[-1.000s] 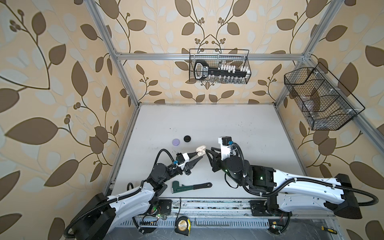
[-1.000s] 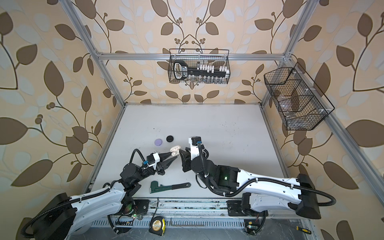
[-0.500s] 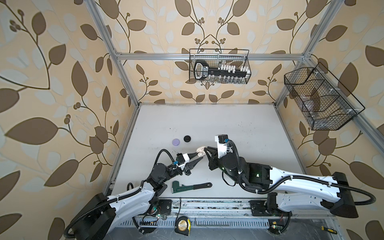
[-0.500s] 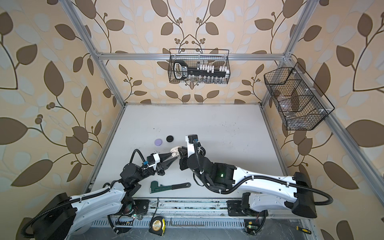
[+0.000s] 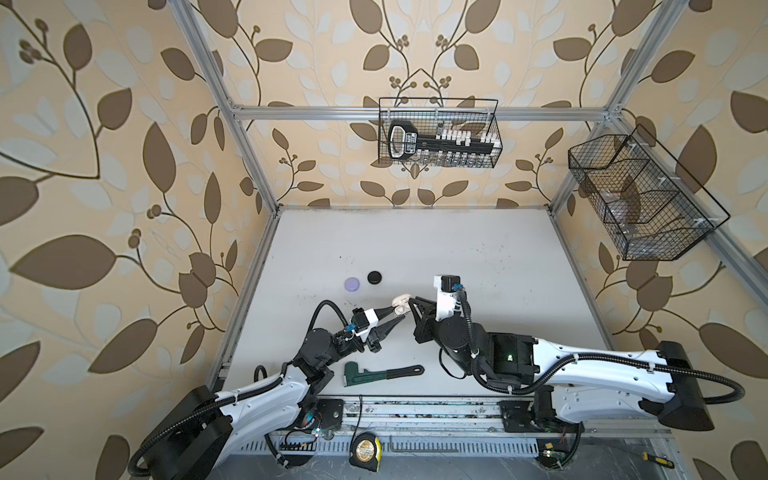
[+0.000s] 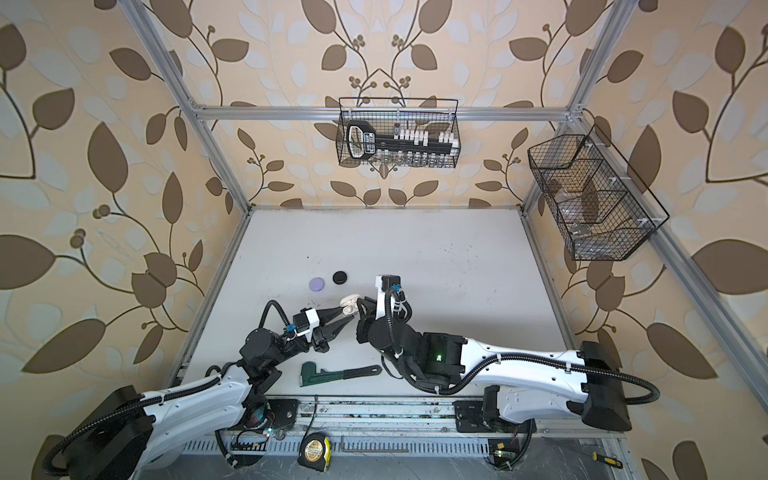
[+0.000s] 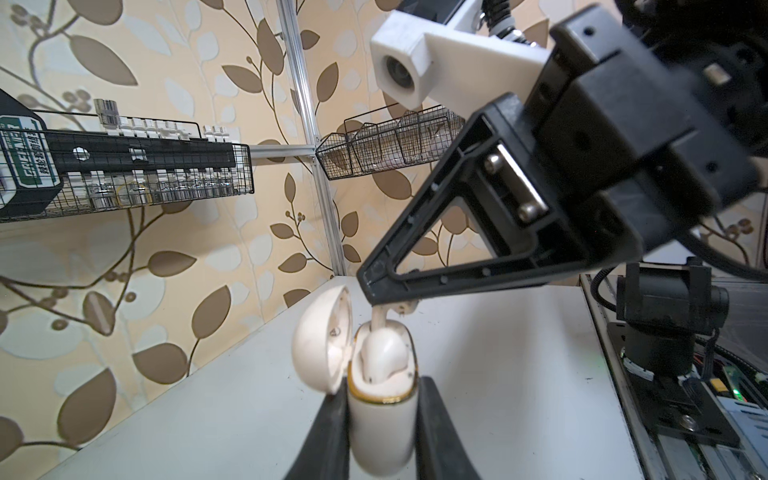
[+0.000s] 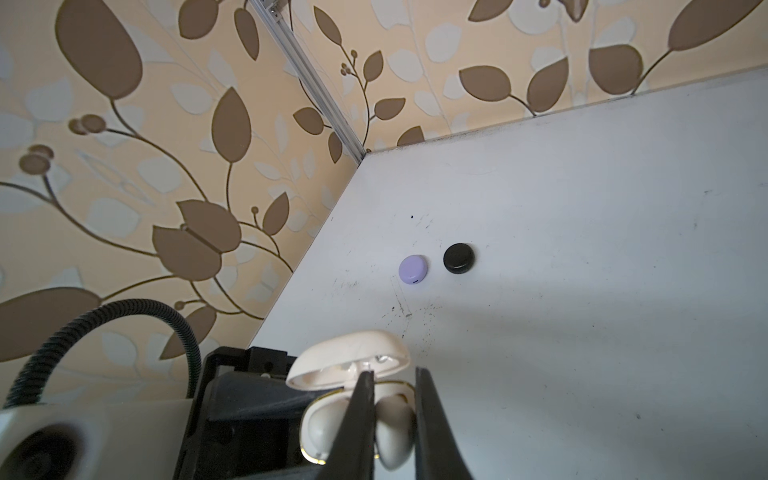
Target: Insert the wireless bluetooth earbuds into the charging case
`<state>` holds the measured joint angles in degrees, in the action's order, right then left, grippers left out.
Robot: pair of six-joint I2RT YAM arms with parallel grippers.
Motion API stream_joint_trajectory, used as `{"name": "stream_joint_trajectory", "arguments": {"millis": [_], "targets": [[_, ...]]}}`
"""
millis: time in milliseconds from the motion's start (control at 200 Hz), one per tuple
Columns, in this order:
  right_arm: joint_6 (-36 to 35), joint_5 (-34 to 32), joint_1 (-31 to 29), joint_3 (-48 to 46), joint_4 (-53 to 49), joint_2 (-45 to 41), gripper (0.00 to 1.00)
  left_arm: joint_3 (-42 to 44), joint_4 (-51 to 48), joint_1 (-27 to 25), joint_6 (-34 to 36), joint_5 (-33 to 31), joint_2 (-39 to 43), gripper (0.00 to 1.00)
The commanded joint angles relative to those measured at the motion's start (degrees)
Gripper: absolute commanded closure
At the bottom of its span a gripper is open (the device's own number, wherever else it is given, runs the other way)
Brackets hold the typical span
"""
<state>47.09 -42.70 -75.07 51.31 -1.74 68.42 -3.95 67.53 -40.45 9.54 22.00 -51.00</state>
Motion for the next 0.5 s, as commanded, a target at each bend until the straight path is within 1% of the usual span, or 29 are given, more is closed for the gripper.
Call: {"name": "stream_joint_trajectory", "arguments": {"millis": [0, 115, 170, 225, 275, 420, 495], "targets": [[5.7, -2.6, -1.0, -1.4, 0.5, 1.6, 0.99, -0.2, 6.2, -0.2, 1.0, 1.0, 0.7, 1.0], [8.8, -3.0, -1.1, -1.4, 1.6, 2.5, 0.99, -0.2, 6.3, -0.3, 1.2, 1.2, 0.6, 1.0], [10.1, -2.5, -1.2, -1.2, 2.2, 3.0, 0.97, -0.2, 6.3, -0.3, 1.2, 1.2, 0.7, 1.0], [10.6, -1.6, -1.3, -1.1, 3.3, 3.8, 0.92, -0.2, 6.3, -0.3, 1.3, 1.1, 0.6, 1.0], [10.7, -0.8, -1.3, -0.6, 3.5, 4.3, 0.9, -0.2, 6.2, -0.3, 1.2, 0.9, 0.7, 1.0], [9.2, -1.1, -1.7, -0.2, 3.4, 3.3, 0.81, -0.2, 6.2, -0.4, 0.8, -0.1, 0.5, 1.0], [7.4, -0.9, -1.6, 0.1, 2.3, 2.1, 0.7, -0.2, 6.6, -0.4, 0.6, -0.2, 0.2, 1.0]]}}
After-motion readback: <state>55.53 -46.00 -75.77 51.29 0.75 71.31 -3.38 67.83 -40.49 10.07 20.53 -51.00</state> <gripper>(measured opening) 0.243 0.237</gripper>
